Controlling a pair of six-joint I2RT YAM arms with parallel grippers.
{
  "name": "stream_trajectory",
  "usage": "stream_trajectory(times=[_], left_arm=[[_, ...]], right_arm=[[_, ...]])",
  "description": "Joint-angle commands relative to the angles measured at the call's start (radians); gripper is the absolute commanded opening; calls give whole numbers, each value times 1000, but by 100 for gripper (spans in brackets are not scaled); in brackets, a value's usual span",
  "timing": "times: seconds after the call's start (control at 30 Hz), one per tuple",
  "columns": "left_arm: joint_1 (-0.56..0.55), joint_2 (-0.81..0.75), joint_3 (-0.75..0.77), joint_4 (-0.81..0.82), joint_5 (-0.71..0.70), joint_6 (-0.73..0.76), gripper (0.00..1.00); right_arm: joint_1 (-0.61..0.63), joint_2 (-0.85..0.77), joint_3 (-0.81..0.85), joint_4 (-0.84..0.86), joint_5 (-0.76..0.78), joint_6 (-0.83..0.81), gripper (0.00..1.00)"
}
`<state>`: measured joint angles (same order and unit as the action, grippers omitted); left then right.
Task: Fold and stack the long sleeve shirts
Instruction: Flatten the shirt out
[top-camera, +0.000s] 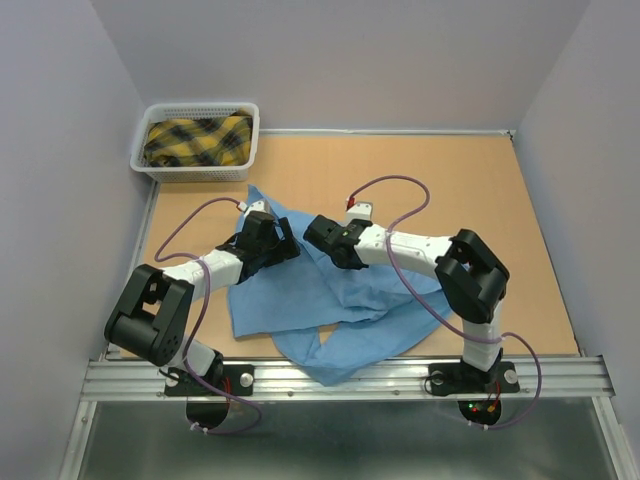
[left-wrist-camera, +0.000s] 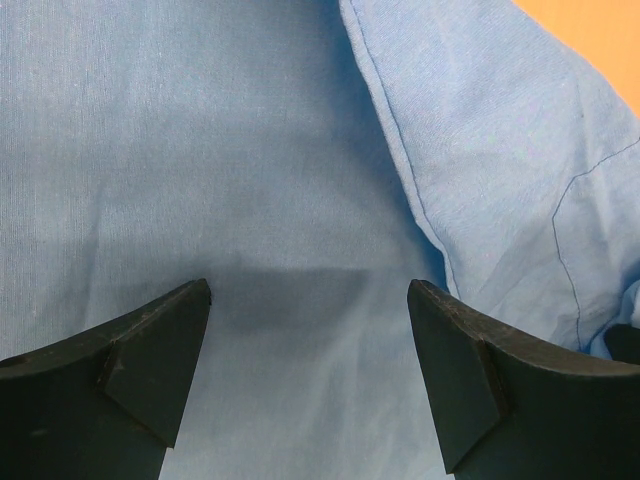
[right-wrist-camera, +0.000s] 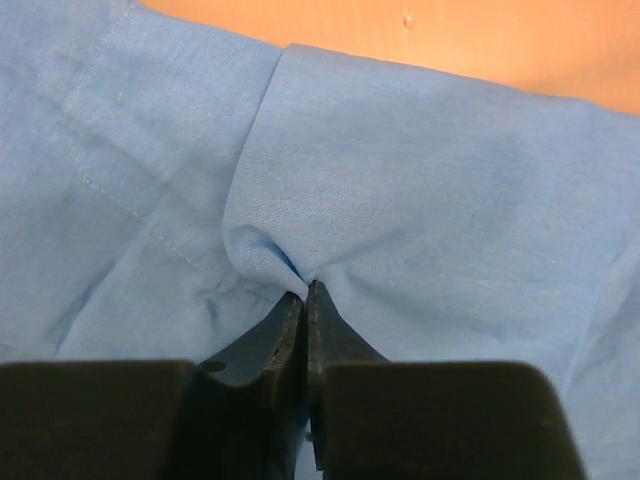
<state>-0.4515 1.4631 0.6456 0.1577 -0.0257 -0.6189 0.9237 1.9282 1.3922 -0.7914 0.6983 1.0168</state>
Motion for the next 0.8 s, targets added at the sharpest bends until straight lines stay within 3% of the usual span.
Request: stream_trajectory(times=[0.0, 0.23, 0.4, 0.53, 0.77], left_arm=[[0, -6, -32, -49, 21, -13, 93], [2, 6, -34, -69, 20, -12, 93], [2, 8, -34, -79, 29, -4, 93], [2, 26, -26, -92, 67, 13, 93], [2, 43, -12, -118, 122, 47, 93]], right_arm=[[-5, -73, 10, -58, 90, 13, 3], [-31, -190, 168, -103, 246, -171, 1], [-123, -227, 387, -86, 407, -358, 1], [-219, -212, 482, 99, 418, -604, 1], [-379, -195, 446, 549, 270, -886, 1]])
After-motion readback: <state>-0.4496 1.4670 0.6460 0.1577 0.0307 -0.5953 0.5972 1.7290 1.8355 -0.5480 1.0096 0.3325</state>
